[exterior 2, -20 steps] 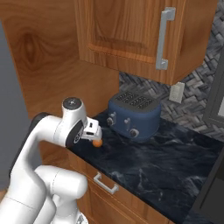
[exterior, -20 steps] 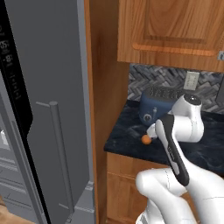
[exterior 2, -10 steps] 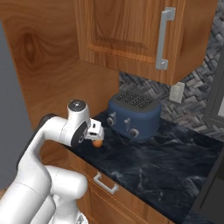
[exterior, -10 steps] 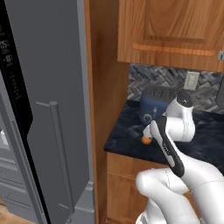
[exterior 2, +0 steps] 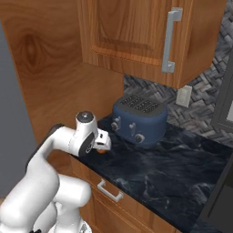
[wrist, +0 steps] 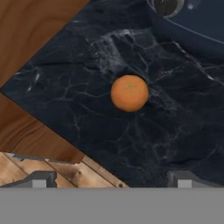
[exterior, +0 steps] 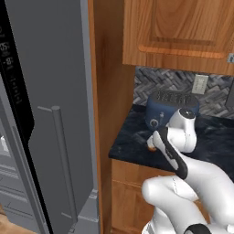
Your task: Place the beers on the top shelf of the fridge to keep them out of children's reach, and place the tangerine on lower shelves for easy access.
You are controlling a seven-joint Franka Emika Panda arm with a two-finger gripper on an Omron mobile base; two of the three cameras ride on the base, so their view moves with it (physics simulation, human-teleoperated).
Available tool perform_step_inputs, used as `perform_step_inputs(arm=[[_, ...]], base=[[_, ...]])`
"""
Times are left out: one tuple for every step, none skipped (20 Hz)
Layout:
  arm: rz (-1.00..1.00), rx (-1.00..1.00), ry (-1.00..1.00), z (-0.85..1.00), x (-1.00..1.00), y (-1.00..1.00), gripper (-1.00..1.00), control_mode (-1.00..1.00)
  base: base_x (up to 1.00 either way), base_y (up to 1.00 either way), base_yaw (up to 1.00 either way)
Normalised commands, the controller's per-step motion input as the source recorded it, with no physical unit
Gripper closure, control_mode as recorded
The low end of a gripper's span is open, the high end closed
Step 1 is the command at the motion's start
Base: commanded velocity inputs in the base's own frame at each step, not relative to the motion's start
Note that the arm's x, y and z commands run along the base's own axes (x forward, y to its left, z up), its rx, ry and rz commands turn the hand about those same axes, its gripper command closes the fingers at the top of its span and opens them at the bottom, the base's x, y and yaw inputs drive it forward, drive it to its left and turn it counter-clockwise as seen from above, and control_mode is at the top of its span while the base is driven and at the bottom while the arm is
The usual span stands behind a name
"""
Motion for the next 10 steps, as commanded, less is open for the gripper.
perform_step_inputs(arm=[[0.00, 0.00, 0.01, -0.31, 0.25, -0.06, -1.00, -1.00], [0.00, 0.00, 0.01, -0.30, 0.25, -0.06, -1.00, -1.00], [0.00, 0.00, 0.01, -0.29, 0.24, -0.06, -1.00, -1.00], [0.00, 0.00, 0.01, -0.28, 0.24, -0.05, -1.00, -1.00], [0.00, 0.00, 0.01, -0.26, 0.24, -0.05, -1.00, -1.00], [0.00, 0.00, 0.01, -0.26, 0.25, -0.05, -1.00, -1.00], [0.00, 0.00, 0.01, -0.24, 0.24, -0.05, -1.00, -1.00], [0.00, 0.00, 0.01, -0.23, 0.25, -0.06, -1.00, -1.00], [0.00, 0.00, 0.00, -0.23, 0.24, -0.06, -1.00, -1.00], [0.00, 0.00, 0.01, -0.21, 0.25, -0.03, -1.00, -1.00]], base=[[0.00, 0.00, 0.00], [0.00, 0.00, 0.00], [0.00, 0.00, 0.00], [0.00, 0.00, 0.00], [0.00, 0.00, 0.00], [0.00, 0.00, 0.00], [0.00, 0.00, 0.00], [0.00, 0.00, 0.00], [0.00, 0.00, 0.00], [0.00, 0.00, 0.00]])
